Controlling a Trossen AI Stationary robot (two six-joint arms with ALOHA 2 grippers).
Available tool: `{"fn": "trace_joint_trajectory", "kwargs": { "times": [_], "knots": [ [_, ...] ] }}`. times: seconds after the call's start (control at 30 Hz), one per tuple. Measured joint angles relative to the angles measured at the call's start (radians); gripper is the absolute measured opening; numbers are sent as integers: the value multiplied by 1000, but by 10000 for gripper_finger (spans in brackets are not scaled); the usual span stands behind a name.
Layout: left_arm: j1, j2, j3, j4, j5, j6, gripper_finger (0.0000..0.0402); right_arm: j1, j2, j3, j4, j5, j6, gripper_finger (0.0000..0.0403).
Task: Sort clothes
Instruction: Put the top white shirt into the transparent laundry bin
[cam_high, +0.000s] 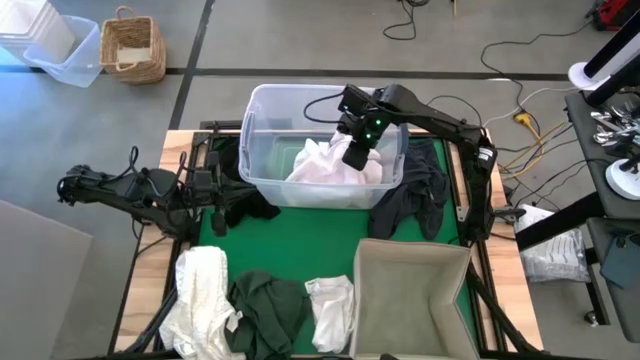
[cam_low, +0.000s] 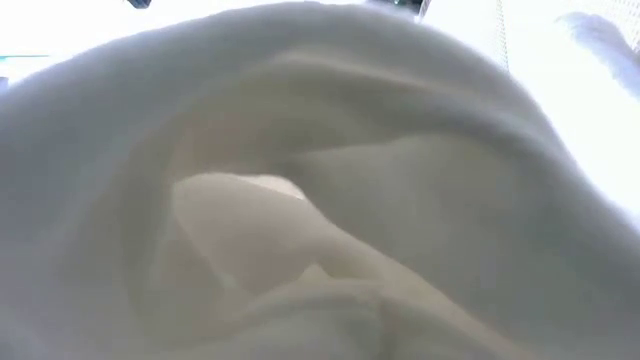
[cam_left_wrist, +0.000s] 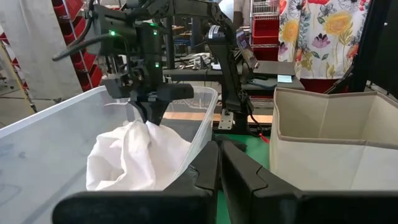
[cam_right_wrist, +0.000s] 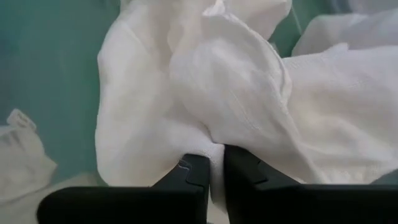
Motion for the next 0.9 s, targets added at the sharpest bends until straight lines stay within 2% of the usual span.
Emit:
{"fn": "trace_joint_trajectory", "kwargs": {
  "times": [0.17, 0.53, 0.67, 0.9],
  "knots": [
    [0, 0, 0, 0, 0, 0, 0, 0, 0, 0, 26, 2, -12, 70],
    [0, 0, 0, 0, 0, 0, 0, 1, -2, 0, 168, 2, -6, 203],
    [0, 0, 0, 0, 0, 0, 0, 1, -4, 0, 212, 2, 0, 234],
    [0, 0, 0, 0, 0, 0, 0, 0, -10, 1, 167, 21, -8, 265]
  ]
}}
